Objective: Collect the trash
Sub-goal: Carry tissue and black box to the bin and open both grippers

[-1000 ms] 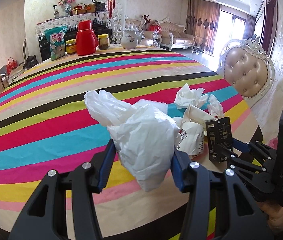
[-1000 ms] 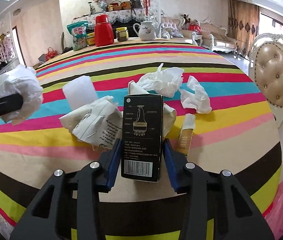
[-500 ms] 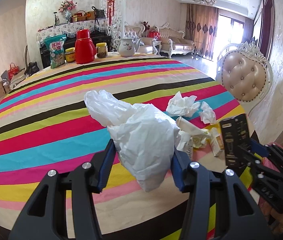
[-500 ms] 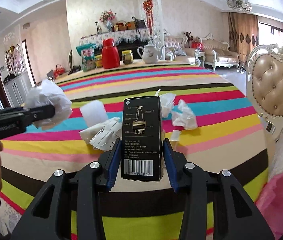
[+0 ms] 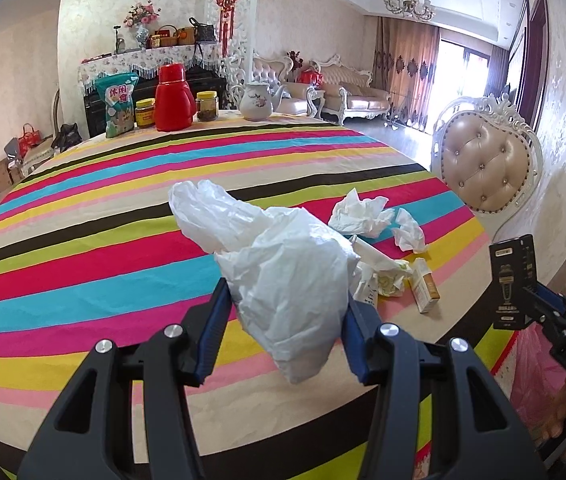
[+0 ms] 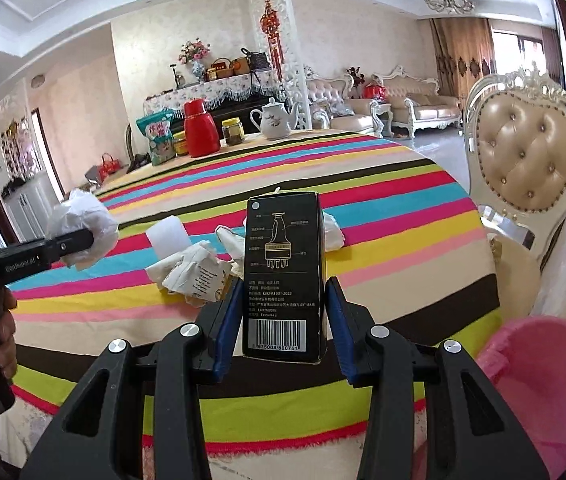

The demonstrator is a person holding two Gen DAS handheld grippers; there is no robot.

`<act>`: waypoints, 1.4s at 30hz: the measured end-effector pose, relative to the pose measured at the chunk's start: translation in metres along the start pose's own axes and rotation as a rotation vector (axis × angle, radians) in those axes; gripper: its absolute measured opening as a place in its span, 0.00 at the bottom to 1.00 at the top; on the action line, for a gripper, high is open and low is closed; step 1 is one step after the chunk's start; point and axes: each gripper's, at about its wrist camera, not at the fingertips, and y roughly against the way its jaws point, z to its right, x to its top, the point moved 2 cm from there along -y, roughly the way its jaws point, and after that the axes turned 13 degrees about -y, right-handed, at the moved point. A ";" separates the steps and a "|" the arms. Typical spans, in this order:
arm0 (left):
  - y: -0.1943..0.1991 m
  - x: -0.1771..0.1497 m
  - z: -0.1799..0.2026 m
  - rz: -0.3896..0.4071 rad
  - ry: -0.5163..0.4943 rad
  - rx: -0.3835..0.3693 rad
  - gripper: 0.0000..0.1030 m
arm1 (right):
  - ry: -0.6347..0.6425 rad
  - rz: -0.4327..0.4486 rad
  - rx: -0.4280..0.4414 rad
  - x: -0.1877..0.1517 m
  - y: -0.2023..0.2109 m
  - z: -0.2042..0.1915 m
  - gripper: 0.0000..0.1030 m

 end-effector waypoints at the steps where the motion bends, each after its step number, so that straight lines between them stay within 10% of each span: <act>1: 0.001 0.000 0.000 0.003 0.000 -0.001 0.48 | -0.007 0.004 -0.001 0.001 0.003 0.003 0.39; 21: 0.012 -0.009 0.026 0.046 -0.019 -0.101 0.48 | -0.053 0.038 -0.086 0.005 0.039 0.046 0.39; 42: 0.011 -0.020 0.218 0.072 -0.282 -0.488 0.48 | -0.122 0.041 -0.319 -0.018 0.096 0.131 0.39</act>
